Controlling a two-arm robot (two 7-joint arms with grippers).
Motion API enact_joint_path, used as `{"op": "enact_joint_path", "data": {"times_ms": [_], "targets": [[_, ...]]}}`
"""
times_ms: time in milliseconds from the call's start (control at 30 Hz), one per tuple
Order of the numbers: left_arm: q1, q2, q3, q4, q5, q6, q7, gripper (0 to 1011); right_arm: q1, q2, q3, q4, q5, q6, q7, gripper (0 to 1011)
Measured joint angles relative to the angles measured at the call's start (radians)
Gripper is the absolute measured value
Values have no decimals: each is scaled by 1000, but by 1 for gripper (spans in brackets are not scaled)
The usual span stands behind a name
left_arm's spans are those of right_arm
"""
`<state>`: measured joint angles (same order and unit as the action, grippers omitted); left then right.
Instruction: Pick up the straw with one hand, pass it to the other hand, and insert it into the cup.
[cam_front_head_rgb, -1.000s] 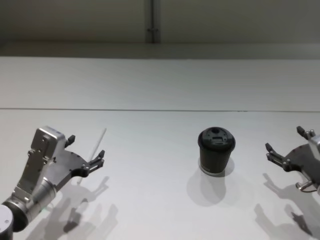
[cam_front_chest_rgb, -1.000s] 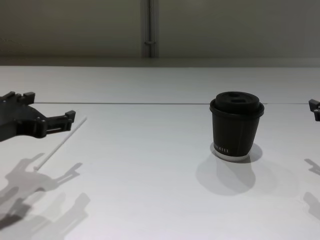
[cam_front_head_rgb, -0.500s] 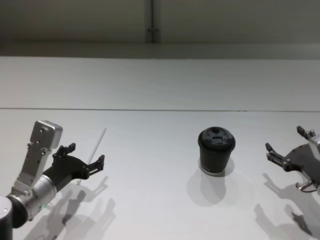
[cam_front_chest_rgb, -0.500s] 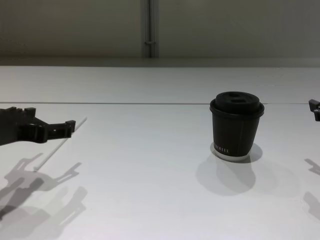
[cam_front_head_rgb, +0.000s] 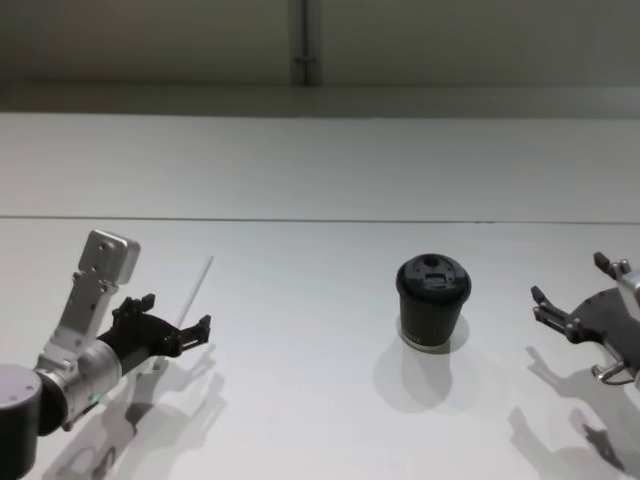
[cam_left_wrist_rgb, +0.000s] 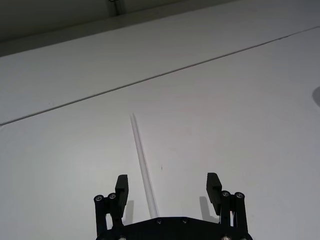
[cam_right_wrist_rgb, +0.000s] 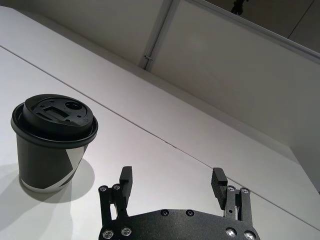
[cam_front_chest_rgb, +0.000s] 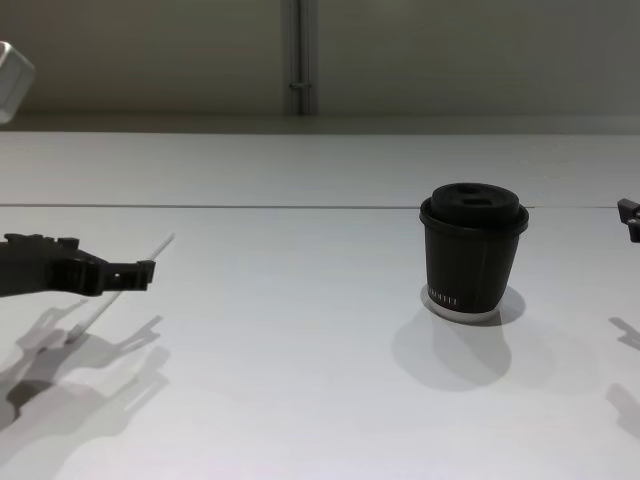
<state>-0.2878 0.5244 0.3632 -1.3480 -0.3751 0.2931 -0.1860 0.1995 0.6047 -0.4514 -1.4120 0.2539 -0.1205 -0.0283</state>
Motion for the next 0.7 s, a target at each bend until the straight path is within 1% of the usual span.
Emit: {"op": "enact_joint_path", "data": {"times_ms": [100,200,367,700], "targets": [[-12,-10,-3,20,-1,15,-7,1001,0,0,0,0,0,0,0,1001],[-29,-27,-16,53,-12,37,-21,1002,0,0,0,0,0,0,0,1001],[-49,-45,-32,92,-21,53,-34,1002,0,0,0,0,0,0,0,1001],[-86,-72,-39,160,-13,75,-67,1002,0,0,0,0,0,0,0,1001]]}}
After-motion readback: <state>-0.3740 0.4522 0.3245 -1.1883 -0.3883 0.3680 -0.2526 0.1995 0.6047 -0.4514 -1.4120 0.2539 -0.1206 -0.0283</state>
